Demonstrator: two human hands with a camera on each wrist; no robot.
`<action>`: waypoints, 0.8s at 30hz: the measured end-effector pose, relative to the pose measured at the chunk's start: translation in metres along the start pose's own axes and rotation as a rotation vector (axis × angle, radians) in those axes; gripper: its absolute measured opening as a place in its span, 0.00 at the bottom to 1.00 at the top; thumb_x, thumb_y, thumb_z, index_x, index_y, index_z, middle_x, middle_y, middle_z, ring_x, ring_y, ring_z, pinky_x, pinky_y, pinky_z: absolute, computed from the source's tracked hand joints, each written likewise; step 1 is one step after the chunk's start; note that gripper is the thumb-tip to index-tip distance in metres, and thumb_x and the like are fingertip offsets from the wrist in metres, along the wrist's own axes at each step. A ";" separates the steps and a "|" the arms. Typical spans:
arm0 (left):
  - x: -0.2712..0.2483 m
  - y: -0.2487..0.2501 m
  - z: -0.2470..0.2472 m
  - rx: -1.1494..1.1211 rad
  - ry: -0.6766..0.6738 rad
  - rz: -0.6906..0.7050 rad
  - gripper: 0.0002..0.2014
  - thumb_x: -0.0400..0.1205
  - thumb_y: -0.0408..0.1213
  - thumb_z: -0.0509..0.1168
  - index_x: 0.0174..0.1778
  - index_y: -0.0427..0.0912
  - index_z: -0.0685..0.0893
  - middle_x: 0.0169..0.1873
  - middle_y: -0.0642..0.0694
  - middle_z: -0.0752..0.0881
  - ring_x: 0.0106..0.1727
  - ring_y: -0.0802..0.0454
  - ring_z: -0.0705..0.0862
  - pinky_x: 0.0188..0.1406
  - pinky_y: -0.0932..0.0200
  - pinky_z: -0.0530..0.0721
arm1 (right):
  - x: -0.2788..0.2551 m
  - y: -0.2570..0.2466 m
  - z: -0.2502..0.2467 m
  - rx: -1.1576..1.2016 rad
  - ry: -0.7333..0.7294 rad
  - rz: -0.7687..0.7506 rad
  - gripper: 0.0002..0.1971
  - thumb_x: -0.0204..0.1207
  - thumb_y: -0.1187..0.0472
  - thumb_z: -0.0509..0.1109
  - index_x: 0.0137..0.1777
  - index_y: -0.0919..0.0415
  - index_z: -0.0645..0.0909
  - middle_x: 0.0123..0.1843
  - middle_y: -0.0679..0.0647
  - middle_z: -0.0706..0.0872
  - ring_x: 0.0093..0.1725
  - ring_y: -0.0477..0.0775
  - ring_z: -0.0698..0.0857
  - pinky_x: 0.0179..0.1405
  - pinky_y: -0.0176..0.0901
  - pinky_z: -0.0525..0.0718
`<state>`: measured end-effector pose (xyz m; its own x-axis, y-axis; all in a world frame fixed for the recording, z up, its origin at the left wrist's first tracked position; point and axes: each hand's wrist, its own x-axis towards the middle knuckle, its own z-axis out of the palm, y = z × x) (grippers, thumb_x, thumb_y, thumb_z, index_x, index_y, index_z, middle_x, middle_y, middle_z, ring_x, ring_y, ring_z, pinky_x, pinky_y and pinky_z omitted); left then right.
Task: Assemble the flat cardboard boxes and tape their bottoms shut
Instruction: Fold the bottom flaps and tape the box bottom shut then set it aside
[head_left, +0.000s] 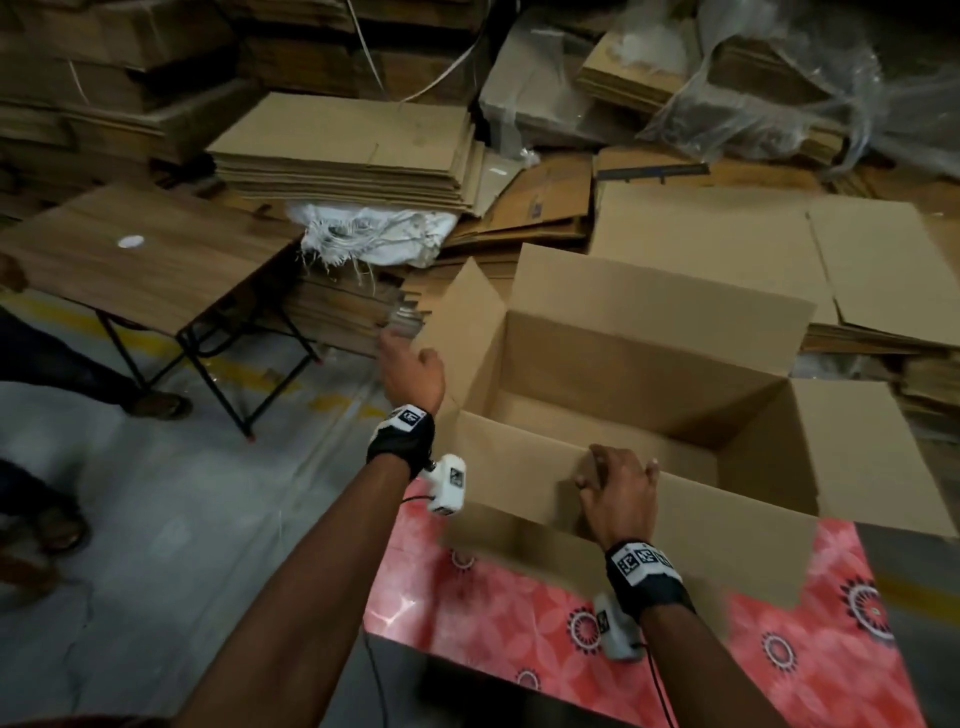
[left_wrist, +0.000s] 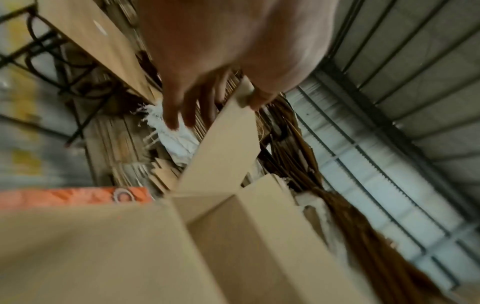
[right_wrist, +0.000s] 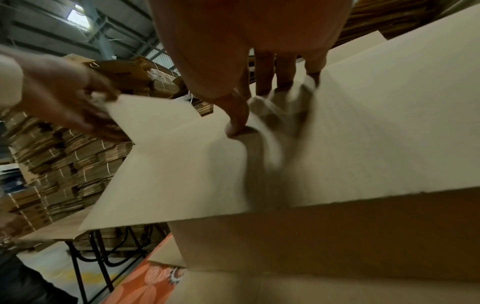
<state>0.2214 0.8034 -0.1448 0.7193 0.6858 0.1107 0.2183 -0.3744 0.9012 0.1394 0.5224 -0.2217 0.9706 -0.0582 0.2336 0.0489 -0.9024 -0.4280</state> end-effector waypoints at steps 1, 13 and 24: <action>-0.003 -0.011 -0.002 0.162 0.028 0.097 0.21 0.76 0.31 0.68 0.66 0.37 0.77 0.64 0.30 0.79 0.64 0.31 0.78 0.61 0.42 0.77 | 0.000 0.001 0.001 -0.005 0.002 -0.001 0.24 0.68 0.60 0.83 0.65 0.58 0.87 0.58 0.59 0.88 0.61 0.63 0.86 0.83 0.69 0.63; -0.025 -0.072 0.012 0.467 -0.525 0.059 0.24 0.90 0.59 0.53 0.71 0.51 0.84 0.74 0.35 0.81 0.82 0.30 0.65 0.81 0.29 0.60 | 0.005 0.007 0.011 -0.006 0.027 -0.002 0.23 0.68 0.61 0.84 0.64 0.57 0.87 0.59 0.57 0.89 0.61 0.62 0.86 0.84 0.68 0.61; -0.084 -0.046 0.007 0.548 -0.569 0.569 0.33 0.82 0.55 0.64 0.83 0.47 0.70 0.86 0.38 0.64 0.89 0.36 0.52 0.84 0.27 0.53 | 0.008 0.006 -0.005 -0.086 -0.180 -0.050 0.31 0.78 0.51 0.74 0.81 0.54 0.74 0.85 0.53 0.73 0.87 0.59 0.64 0.86 0.71 0.52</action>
<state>0.1554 0.7581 -0.1985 0.9920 -0.0376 0.1205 -0.0873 -0.8941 0.4393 0.1464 0.5140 -0.2184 0.9943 0.0575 0.0894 0.0849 -0.9360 -0.3415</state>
